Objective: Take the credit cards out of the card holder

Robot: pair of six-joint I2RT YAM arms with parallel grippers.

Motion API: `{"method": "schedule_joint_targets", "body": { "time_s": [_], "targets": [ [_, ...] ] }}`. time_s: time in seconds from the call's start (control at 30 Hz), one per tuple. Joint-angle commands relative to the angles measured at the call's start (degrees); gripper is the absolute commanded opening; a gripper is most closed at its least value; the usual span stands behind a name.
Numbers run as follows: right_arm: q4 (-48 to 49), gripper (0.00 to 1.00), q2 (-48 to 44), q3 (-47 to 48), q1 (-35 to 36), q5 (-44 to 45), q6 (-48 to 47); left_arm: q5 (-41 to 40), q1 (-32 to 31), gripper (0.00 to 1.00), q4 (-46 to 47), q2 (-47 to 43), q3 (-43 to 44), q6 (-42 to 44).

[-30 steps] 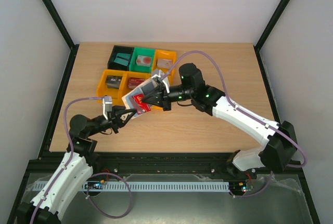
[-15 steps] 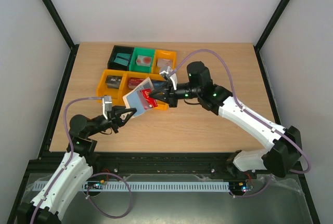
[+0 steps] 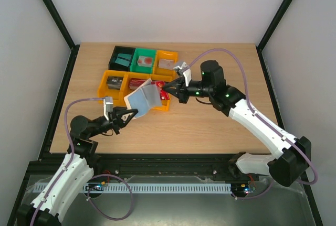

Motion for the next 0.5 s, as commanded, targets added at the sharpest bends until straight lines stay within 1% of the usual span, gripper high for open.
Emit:
{"method": "schedule_joint_targets", "body": {
  "time_s": [0.0, 0.07, 0.13, 0.2, 0.3, 0.47],
  "targets": [
    [-1.7, 0.01, -3.0, -0.8, -2.8, 4.0, -0.6, -1.4, 0.0, 0.02, -0.6, -0.4, 0.1, -0.4],
    [-2.1, 0.02, -3.5, -0.8, -3.5, 4.5, -0.4, -2.7, 0.0, 0.02, -3.5, 0.1, -0.1, -2.6],
    [-2.3, 0.02, -3.9, -0.8, -3.6, 4.9, -0.4, -3.4, -0.1, 0.02, -5.8, 1.5, -1.0, -7.1],
    [-2.8, 0.02, -4.0, -0.6, -3.6, 4.9, -0.3, -2.0, -0.3, 0.02, -7.2, 3.9, -2.5, -11.0],
    [-3.3, 0.02, -3.9, -0.2, -3.6, 4.5, -0.1, -2.8, -1.7, 0.02, -14.8, 7.3, -1.3, -9.4],
    [-3.6, 0.02, -3.5, -0.3, -3.6, 3.6, 0.0, -5.2, -3.9, 0.02, -20.8, 12.0, -1.7, -10.8]
  ]
}}
